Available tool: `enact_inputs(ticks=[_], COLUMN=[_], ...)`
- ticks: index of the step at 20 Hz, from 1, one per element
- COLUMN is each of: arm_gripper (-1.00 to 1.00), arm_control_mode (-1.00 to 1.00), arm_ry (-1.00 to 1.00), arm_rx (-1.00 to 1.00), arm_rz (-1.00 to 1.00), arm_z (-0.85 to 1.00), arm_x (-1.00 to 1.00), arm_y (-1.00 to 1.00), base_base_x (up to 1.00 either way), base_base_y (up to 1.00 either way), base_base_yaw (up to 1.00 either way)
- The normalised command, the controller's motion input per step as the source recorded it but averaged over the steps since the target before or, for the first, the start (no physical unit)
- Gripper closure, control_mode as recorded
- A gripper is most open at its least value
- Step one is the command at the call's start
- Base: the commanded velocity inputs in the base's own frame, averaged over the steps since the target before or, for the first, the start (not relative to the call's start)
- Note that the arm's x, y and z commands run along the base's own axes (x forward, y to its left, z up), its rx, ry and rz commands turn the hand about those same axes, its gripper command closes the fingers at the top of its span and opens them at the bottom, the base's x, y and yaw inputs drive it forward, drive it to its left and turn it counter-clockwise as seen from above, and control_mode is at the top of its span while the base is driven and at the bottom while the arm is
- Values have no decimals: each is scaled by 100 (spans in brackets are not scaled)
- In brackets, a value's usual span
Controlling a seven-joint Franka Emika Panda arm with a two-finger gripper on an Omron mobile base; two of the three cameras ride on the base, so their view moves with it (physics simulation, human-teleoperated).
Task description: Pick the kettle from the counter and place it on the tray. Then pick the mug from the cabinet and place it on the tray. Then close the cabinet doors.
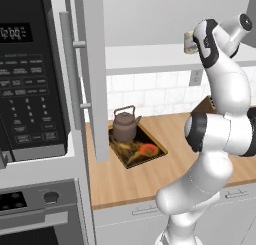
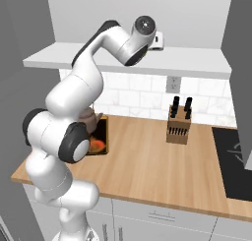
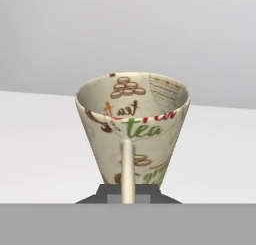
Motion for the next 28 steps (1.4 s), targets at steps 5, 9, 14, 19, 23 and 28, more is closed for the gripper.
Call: enact_inputs(ticks=[5,9,14,19,23,28], arm_gripper=[100,100,100,100,100,100], arm_control_mode=[-100,-100,-100,-100,-100,-100], arm_ry=[0,0,0,-2,0,0], arm_rx=[2,0,0,1,0,0], arm_rz=[13,13,9,5,7,5], arm_z=[0,0,0,0,-3,-14], arm_x=[-39,-66,-75,-84,-83,-81], arm_y=[0,0,7,19,27,35], base_base_x=[0,0,0,0,0,0], base_base_y=[0,0,0,0,0,0], base_base_yaw=[0,0,0,0,0,0])
